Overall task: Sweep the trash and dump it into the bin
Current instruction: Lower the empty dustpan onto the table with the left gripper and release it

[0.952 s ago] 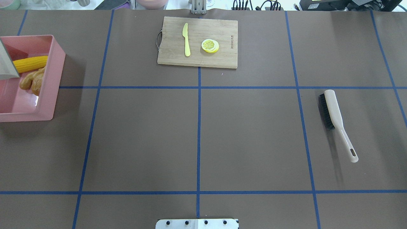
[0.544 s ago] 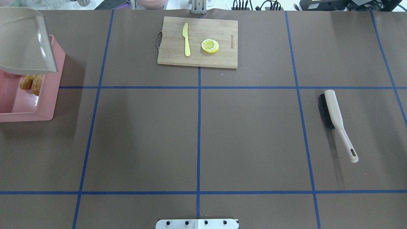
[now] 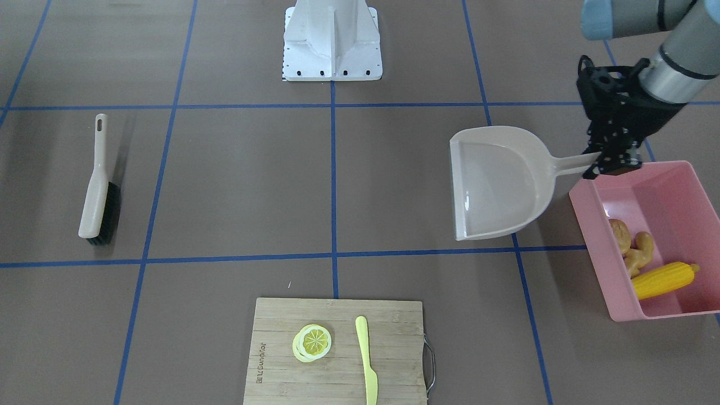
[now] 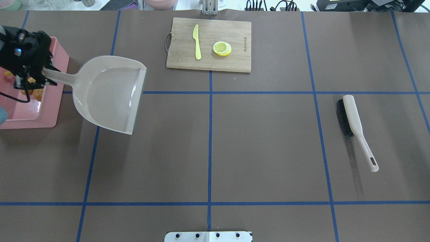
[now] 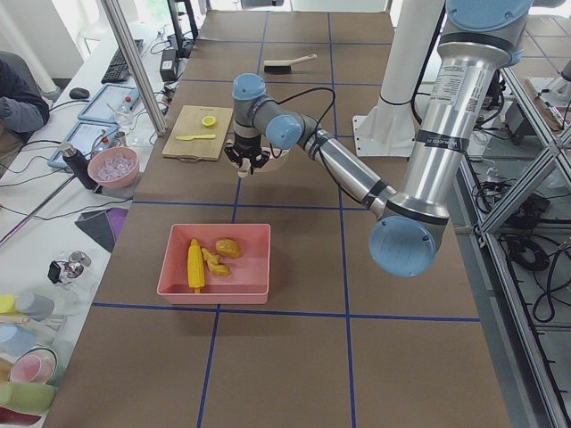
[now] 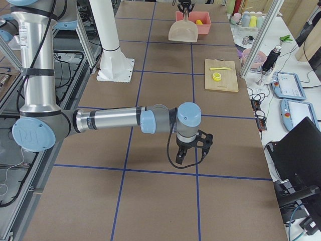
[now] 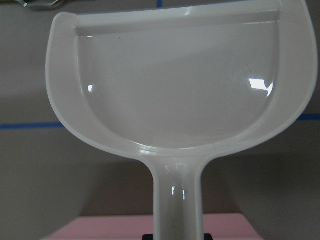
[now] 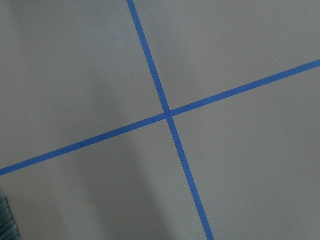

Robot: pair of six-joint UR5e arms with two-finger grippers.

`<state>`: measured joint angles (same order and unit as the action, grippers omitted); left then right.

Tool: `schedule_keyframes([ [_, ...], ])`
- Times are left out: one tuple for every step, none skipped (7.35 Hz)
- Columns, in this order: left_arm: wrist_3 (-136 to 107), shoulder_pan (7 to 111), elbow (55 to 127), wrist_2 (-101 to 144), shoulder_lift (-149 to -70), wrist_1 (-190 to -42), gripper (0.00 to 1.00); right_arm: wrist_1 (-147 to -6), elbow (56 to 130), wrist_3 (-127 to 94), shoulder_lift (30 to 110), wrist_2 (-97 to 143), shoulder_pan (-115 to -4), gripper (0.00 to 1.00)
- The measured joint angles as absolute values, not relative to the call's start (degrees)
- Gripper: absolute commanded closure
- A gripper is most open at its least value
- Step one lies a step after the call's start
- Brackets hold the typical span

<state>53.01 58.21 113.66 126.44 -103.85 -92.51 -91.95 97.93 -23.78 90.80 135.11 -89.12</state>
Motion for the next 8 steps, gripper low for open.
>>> schedule_keyframes([
  [50.4, 54.4, 114.0, 126.5, -103.2, -96.2, 0.94, -91.9, 97.8, -23.8, 91.0, 135.1, -89.1, 0.0],
  [46.6, 51.2, 114.0, 126.3, -102.1, -100.4, 0.94, -91.8, 97.6, -23.7, 91.1, 135.1, -89.1, 0.0],
  [43.1, 48.4, 113.8, 125.3, -101.5, -103.4, 0.94, -91.8, 97.4, -23.7, 91.2, 135.1, -89.1, 0.0],
  [40.8, 46.0, 112.9, 122.8, -101.3, -105.4, 0.94, -91.8, 97.3, -23.7, 91.2, 135.1, -89.1, 0.0],
  [38.6, 43.8, 111.4, 120.3, -101.3, -107.2, 0.94, -91.8, 97.3, -23.7, 91.2, 135.2, -89.1, 0.0],
  [35.8, 42.1, 110.0, 119.0, -101.5, -108.7, 0.95, -91.9, 97.2, -23.7, 91.2, 135.2, -89.1, 0.0],
  [33.4, 40.7, 108.9, 118.6, -102.2, -109.8, 0.95, -92.1, 97.2, -23.7, 91.2, 135.2, -89.1, 0.0],
  [31.4, 39.7, 107.7, 118.4, -103.4, -110.8, 0.95, -92.3, 97.2, -23.7, 91.2, 135.2, -89.1, 0.0],
])
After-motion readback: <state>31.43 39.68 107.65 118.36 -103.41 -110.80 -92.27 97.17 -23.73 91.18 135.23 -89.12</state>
